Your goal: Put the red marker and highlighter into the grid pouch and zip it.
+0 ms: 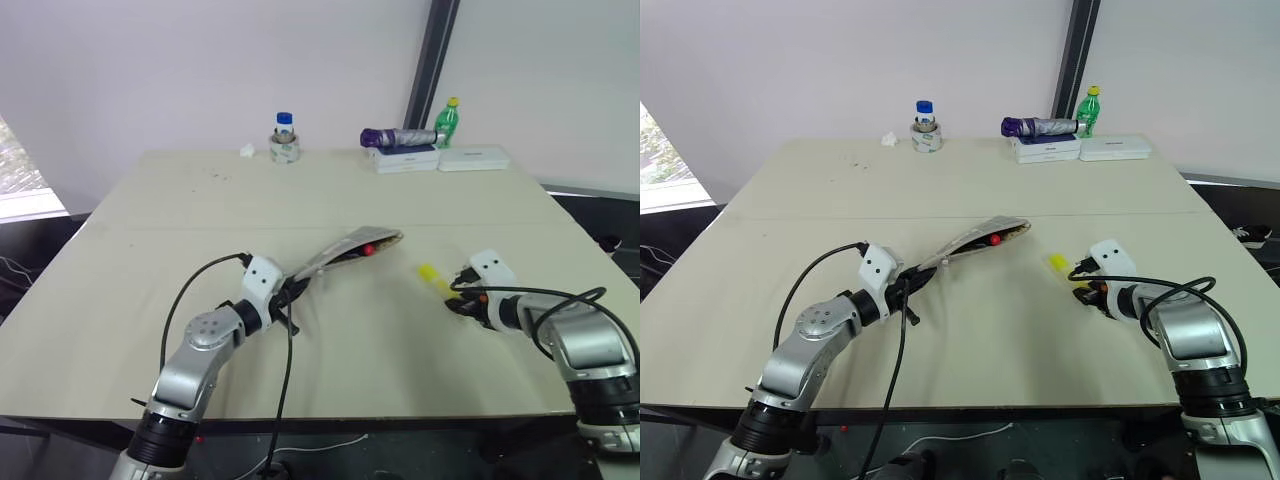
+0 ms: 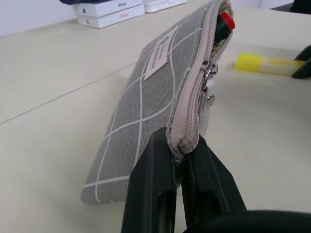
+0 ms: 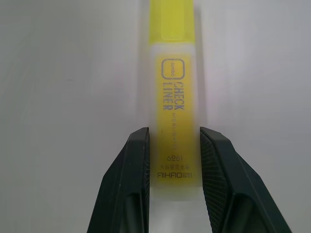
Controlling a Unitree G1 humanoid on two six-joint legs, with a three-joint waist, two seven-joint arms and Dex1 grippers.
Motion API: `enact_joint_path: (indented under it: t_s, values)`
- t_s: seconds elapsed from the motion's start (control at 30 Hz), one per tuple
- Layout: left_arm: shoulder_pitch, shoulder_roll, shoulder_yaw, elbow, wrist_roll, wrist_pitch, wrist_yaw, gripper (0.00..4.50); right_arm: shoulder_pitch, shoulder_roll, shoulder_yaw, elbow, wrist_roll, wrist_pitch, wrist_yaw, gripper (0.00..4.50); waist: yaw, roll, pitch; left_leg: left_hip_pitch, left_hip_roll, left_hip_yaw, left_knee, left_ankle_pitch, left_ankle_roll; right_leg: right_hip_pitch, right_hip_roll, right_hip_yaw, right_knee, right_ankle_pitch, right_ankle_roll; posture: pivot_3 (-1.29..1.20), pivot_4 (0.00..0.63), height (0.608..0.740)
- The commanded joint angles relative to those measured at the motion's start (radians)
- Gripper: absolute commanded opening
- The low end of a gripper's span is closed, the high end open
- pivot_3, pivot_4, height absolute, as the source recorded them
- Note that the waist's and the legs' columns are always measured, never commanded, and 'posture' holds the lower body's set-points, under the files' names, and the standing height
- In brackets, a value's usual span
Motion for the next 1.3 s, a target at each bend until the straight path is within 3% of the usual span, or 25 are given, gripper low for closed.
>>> enact_joint_path:
  t_s: [0.03,0.17,0.57,1.3]
  values:
    - [-0.016,0.004,0.004,-0.006,0.006,-0.029,-0.005,0.00,0.045,-0.148,-0.002,-0.144,-0.020,-0.269,0.151,0.84,-0.001,0.000,0.000,0.000,0.000,0.000,0.000,0.000,0.000,0.000,0.000,0.000,0.000,0.000,0.000,0.00,0.150,0.740]
    - [-0.023,0.016,-0.003,0.000,0.008,-0.038,-0.027,0.00,0.052,-0.222,-0.062,-0.265,0.103,-0.307,0.292,0.84,-0.011,0.000,0.000,0.001,0.001,0.002,0.000,-0.001,0.001,0.000,0.001,0.000,0.000,0.000,0.000,0.00,0.150,0.740]
    - [-0.022,0.018,-0.039,-0.013,0.037,-0.060,-0.045,0.00,-0.072,-0.137,0.086,-0.287,0.099,-0.239,0.255,0.84,0.000,-0.001,0.000,0.000,0.001,0.002,0.001,-0.001,0.001,0.000,-0.001,0.000,-0.001,0.000,0.000,0.00,0.150,0.740]
    - [-0.001,0.047,-0.089,-0.046,0.071,-0.104,-0.091,0.00,-0.121,-0.119,0.144,-0.200,0.064,-0.161,0.224,0.84,-0.002,-0.001,0.000,0.000,0.001,0.002,0.000,-0.001,0.002,0.000,-0.001,0.000,-0.001,0.000,0.000,0.00,0.150,0.740]
